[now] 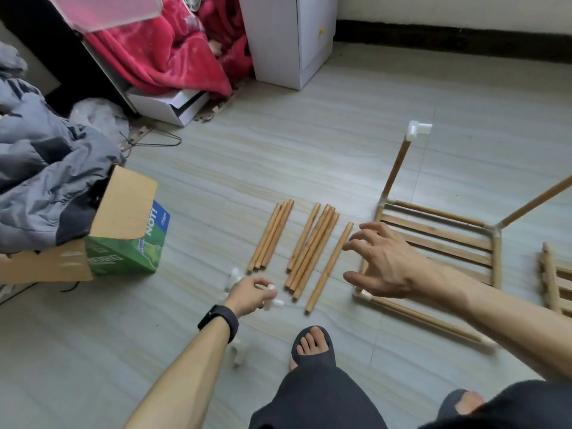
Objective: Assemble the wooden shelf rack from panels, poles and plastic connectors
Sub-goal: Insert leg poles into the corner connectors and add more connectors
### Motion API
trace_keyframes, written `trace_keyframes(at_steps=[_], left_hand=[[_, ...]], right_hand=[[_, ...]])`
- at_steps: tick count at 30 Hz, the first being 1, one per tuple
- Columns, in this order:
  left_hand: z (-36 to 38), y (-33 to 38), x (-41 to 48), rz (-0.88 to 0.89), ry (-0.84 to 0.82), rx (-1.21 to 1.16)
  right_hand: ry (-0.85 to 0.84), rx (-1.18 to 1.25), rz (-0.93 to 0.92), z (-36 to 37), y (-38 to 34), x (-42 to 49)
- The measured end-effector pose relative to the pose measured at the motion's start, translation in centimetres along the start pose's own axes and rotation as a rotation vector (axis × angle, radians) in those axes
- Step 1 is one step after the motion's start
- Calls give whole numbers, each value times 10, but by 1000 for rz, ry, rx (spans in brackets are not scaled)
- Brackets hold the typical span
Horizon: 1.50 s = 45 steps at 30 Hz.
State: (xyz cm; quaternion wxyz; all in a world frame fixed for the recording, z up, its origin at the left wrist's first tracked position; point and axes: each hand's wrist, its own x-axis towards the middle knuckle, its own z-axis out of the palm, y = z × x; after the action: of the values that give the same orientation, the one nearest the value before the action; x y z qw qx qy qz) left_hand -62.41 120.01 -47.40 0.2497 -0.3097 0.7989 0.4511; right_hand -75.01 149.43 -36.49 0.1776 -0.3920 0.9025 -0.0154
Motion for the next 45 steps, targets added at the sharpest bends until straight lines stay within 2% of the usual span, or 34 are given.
trace_keyframes(at_steps=[3,6,11,15,18,25,30,32,33,36,37,39,42,45], left_hand=[[-26,67,-24,151,28,-248],[-41,148,-57,331,15,-407],[-25,269,-110,581,-45,-389],[18,338,-138,690,-123,-348],[55,372,-148,719,-213,-300],[134,413,-131,586,-479,-304],[182,428,-92,514,-567,-266],[195,433,-70,565,-505,-149],[199,437,-57,638,-401,1],[196,442,-11,877,94,612],[191,442,3,905,238,719],[174,443,28,875,423,811],[145,441,62,722,521,839],[124,438,83,608,491,768]], right_hand=[[-20,157,16,-20,-5,-6],[135,419,43,-47,-2,-16],[485,1111,174,-101,15,-50],[760,1376,223,-129,48,-82],[898,1462,295,-134,80,-109],[833,1640,422,-103,159,-143],[942,1644,530,-70,214,-141],[993,1563,629,-60,242,-138],[1005,1524,677,-57,257,-138],[987,1444,784,-49,301,-134],[980,1423,813,-47,313,-132],[956,1411,858,-42,333,-125],[914,1508,874,-39,353,-113],[923,1617,910,-43,365,-103]])
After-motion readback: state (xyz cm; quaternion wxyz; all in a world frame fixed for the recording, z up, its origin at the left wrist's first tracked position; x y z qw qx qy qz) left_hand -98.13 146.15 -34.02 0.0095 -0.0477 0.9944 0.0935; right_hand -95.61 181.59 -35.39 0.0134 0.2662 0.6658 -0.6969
